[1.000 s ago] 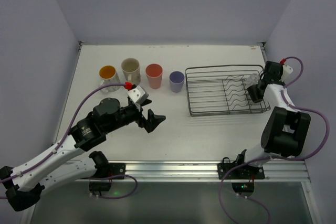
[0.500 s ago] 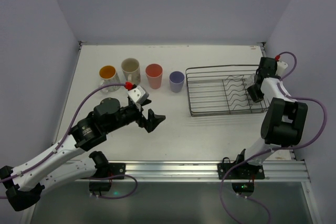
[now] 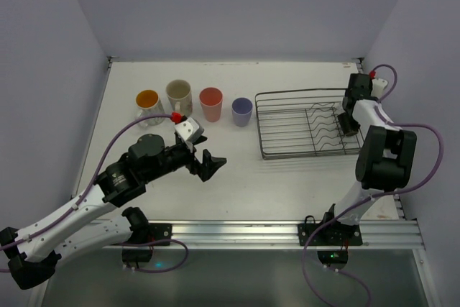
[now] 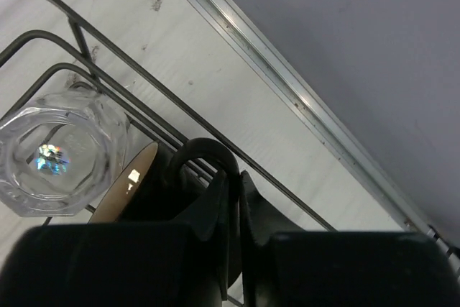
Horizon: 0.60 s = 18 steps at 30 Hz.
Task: Unload the cups from the dish rack
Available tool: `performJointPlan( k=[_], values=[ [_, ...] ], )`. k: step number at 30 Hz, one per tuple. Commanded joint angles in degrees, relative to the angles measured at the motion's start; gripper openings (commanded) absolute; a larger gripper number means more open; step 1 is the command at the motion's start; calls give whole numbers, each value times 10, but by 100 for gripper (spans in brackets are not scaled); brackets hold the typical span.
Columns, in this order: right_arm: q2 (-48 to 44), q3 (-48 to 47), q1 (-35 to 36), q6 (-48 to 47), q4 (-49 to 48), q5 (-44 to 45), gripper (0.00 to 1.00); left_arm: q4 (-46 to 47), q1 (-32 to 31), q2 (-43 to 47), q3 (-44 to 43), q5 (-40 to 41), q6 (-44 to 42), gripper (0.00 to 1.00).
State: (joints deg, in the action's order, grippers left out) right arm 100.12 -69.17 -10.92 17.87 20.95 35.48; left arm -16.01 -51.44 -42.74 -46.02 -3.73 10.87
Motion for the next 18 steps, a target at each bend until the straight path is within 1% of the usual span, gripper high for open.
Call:
performJointPlan(
  k=[1, 5, 10, 18],
  values=[
    [10, -12, 6, 1, 8, 16, 0, 1, -2, 1, 7, 10, -12, 100],
    [-16, -11, 31, -13, 5, 36, 0, 1, -2, -1, 7, 7, -11, 100],
    [-54, -11, 62, -39, -6, 82, 0, 3, -2, -1, 8, 9, -12, 100],
    [-113, -2, 68, -53, 3, 98, 0, 4, -2, -6, 8, 9, -11, 100]
  ],
)
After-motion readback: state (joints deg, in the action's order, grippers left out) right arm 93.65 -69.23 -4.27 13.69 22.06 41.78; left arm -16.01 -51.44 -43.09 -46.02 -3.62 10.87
